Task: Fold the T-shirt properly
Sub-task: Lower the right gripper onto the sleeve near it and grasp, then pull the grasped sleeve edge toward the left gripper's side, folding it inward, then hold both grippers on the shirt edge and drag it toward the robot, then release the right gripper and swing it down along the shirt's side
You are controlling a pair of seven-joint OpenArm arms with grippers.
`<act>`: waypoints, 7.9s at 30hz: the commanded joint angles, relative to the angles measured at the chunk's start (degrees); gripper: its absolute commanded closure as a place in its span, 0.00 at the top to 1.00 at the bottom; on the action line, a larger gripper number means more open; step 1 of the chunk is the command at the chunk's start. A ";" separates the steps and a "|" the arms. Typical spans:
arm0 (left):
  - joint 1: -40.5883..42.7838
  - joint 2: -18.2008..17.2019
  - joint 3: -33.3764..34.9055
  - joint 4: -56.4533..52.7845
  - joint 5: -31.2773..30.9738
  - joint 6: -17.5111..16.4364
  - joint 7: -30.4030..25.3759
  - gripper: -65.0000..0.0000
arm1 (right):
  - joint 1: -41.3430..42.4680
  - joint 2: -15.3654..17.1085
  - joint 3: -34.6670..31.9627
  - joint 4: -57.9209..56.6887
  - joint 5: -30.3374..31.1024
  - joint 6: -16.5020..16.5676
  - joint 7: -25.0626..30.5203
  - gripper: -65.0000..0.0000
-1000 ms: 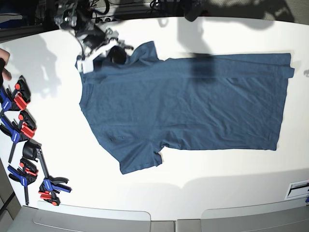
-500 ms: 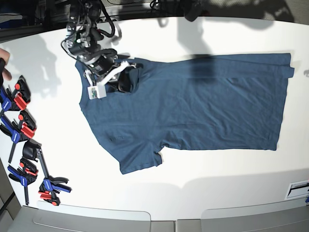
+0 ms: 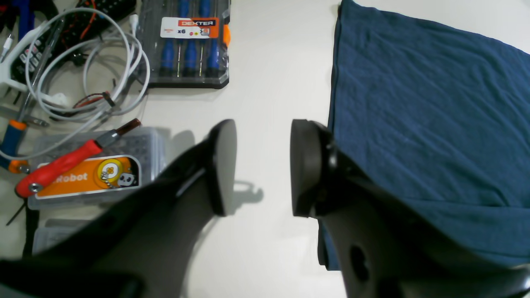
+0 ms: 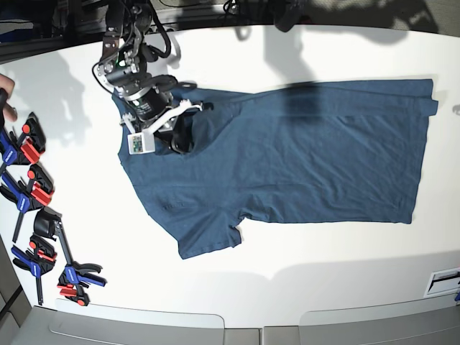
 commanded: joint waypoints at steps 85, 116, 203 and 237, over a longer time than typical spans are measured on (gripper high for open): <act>4.81 13.44 15.52 0.85 16.46 -3.15 1.62 0.00 | -9.05 8.00 21.18 -12.63 3.39 0.22 -12.39 0.00; 20.70 13.79 7.21 0.87 9.79 -1.90 2.05 0.00 | -23.17 8.39 21.40 -5.60 3.32 0.20 -14.34 0.00; 21.77 13.90 10.58 7.10 7.39 -1.90 4.33 0.00 | -27.65 11.58 21.62 -5.49 -1.18 -1.11 -18.93 0.00; 21.77 13.92 10.58 19.17 12.52 -1.84 1.49 0.00 | -25.77 11.58 21.62 14.21 -1.44 -4.92 -10.97 0.12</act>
